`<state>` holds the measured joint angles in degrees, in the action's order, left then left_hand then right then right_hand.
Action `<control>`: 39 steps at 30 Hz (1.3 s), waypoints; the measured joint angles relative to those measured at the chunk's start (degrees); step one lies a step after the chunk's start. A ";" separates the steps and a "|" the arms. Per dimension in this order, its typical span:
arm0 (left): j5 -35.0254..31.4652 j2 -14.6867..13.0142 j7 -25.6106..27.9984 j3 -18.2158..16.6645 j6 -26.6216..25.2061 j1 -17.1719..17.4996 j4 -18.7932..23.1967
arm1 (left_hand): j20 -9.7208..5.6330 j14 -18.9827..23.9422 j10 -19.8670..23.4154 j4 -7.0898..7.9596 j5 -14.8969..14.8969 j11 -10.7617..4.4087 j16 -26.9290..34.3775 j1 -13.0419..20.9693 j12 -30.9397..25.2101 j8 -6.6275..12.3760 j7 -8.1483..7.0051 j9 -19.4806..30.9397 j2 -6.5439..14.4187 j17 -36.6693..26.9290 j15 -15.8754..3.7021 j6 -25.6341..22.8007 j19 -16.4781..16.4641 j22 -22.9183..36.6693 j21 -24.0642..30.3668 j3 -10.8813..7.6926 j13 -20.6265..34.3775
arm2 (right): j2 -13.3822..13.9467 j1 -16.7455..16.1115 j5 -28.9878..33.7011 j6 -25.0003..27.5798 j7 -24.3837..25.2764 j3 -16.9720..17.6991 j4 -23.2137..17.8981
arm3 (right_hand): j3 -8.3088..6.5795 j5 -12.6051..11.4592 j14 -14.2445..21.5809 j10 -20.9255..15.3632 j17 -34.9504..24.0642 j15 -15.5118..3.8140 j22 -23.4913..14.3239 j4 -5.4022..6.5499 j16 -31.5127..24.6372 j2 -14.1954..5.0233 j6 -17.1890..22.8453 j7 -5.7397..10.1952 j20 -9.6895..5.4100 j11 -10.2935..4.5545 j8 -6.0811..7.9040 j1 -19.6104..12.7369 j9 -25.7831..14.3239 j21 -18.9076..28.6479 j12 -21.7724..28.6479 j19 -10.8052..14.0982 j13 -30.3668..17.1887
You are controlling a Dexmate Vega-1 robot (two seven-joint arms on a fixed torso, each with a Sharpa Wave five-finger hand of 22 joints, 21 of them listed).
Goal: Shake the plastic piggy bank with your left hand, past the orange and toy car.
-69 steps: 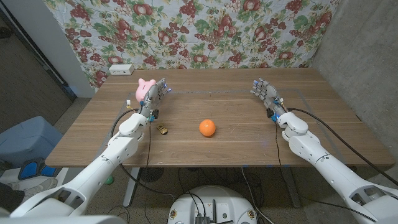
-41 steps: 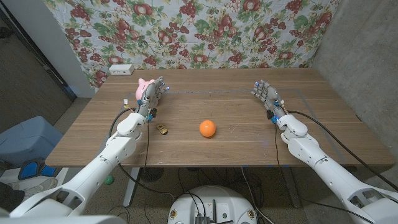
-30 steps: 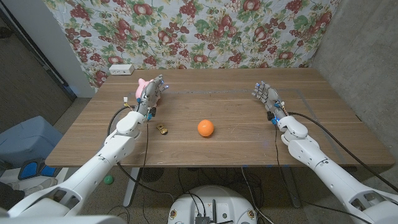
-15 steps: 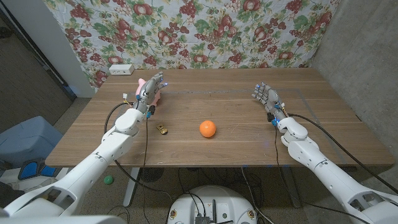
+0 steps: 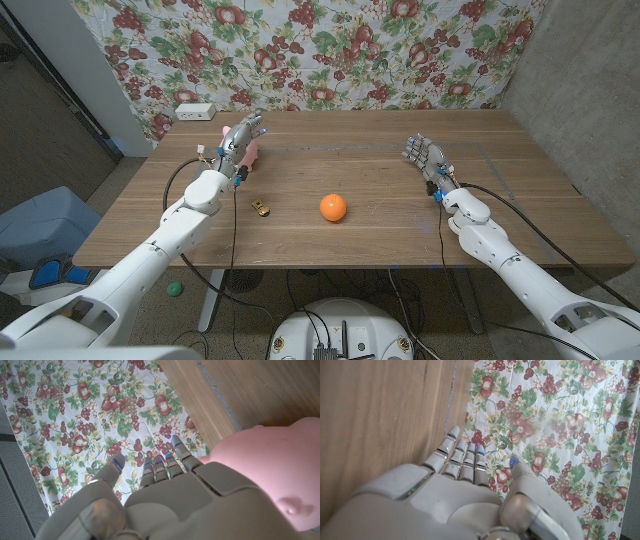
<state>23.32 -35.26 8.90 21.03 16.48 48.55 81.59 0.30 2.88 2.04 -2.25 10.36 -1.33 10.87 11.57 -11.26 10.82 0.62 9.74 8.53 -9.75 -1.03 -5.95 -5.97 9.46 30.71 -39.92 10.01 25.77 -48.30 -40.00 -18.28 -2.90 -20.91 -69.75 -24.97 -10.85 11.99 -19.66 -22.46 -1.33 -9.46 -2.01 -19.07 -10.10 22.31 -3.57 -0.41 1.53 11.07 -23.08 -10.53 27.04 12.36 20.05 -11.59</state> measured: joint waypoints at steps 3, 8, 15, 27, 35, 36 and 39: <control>-0.89 -0.22 0.71 0.00 -0.01 -0.03 0.22 | 0.00 0.00 0.00 -0.07 0.00 0.00 0.00 0.00 0.00 0.00 -0.31 0.00 0.00 0.00 0.00 -0.31 0.00 0.00 0.00 0.07 0.00 | -0.30 0.41 0.00 0.02 -0.19 -0.18 0.60 | 0.06 0.00 0.00 0.00 0.00 0.00 0.00 -0.06 0.00 0.00 0.00 0.00 0.00 0.00 0.00 0.00 0.00 0.00 0.00 0.00 0.00; -2.43 -0.58 2.06 -0.08 -0.26 -0.04 0.62 | 0.31 0.25 0.00 -0.25 0.00 0.00 0.00 0.00 0.00 0.00 -0.31 0.00 0.00 0.00 0.25 -0.31 -0.31 0.00 -0.23 -0.11 0.00 | -0.75 1.04 0.01 0.08 -0.38 -0.43 1.49 | 0.06 0.00 0.00 0.00 0.00 0.00 0.00 -0.06 0.00 0.75 0.00 0.00 0.00 0.00 0.00 0.75 0.00 -0.01 0.00 0.00 0.00; -5.24 -1.19 4.75 -0.28 -1.08 0.14 1.84 | 0.31 0.31 0.20 -0.54 0.00 -0.20 0.00 0.00 0.00 0.00 -0.53 0.00 0.00 0.01 0.32 -0.52 -0.31 0.00 -0.22 0.08 0.00 | -1.33 1.81 0.18 0.11 -0.71 -0.75 2.46 | 0.06 0.00 0.00 0.00 0.00 0.00 0.00 -0.05 0.00 0.75 0.00 0.00 0.00 0.00 0.00 0.75 0.00 -0.01 0.00 0.00 0.00; -9.25 -1.70 9.86 -0.66 -3.67 0.95 3.75 | 0.75 0.86 0.41 -1.82 -0.20 -0.41 0.00 0.23 0.00 0.00 -1.07 0.00 -0.23 0.16 -0.23 -1.06 -0.46 0.00 -1.12 0.54 -0.01 | -1.76 2.32 0.25 0.11 -1.05 -0.99 3.09 | 0.06 0.00 -0.01 -0.22 0.00 0.00 0.00 -0.05 0.00 0.75 -0.01 0.00 0.00 0.22 0.00 0.75 0.00 -0.42 0.00 -0.01 0.00; -11.20 -1.80 13.36 -1.40 -6.56 2.25 6.86 | 2.27 1.47 0.93 -2.99 -0.20 -0.51 0.00 0.46 0.00 0.00 -1.33 0.00 -0.46 0.15 -0.41 -1.32 -0.60 0.00 -1.55 0.78 -0.01 | -1.78 2.25 0.33 0.11 -1.08 -1.02 3.00 | -0.18 0.00 0.31 -0.31 0.01 0.31 0.00 -0.29 0.01 0.75 -0.01 0.00 0.42 0.31 0.00 0.75 0.00 -0.86 0.00 0.41 0.00; -11.32 -1.80 13.51 -1.40 -6.70 2.25 6.86 | 2.28 1.55 1.18 -3.00 -0.20 -0.49 0.00 0.46 0.00 0.00 -1.33 0.00 -0.46 0.15 -0.49 -1.32 -0.60 0.00 -1.55 0.78 -0.01 | -1.78 2.21 0.34 0.11 -1.06 -1.02 2.95 | -0.18 0.00 0.31 -0.31 0.00 0.31 0.00 -0.29 0.01 0.75 -0.01 0.00 0.41 0.31 0.00 0.75 0.00 -0.86 0.00 0.41 0.00; -12.52 -1.79 15.04 -1.56 -7.79 2.73 8.27 | 2.27 1.74 1.44 -3.23 -0.19 -0.61 0.00 0.46 0.00 0.00 -1.43 -0.01 -0.46 0.15 -0.30 -1.85 -0.60 -0.01 -1.55 1.01 -0.01 | -1.79 2.10 0.36 0.08 -1.00 -1.03 2.83 | 0.06 0.00 0.31 -0.31 0.00 0.31 0.00 -0.53 0.01 0.75 -0.01 0.00 0.39 0.31 0.00 0.75 0.01 -0.86 0.00 0.43 0.01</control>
<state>10.80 -37.05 23.94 19.47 8.68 51.28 89.86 2.57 4.62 3.47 -5.48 10.16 -1.94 10.87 12.02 -11.26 10.81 -0.82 9.74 8.08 -9.60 -1.33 -7.80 -6.57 9.46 29.16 -38.90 10.00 23.99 -46.20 -39.64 -18.20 -3.90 -21.94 -66.92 -24.91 -10.85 12.30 -19.96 -22.45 -1.02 -9.45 -2.54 -19.07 -9.36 22.30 -3.57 -0.01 1.85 11.07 -22.33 -10.52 26.18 12.36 20.48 -11.59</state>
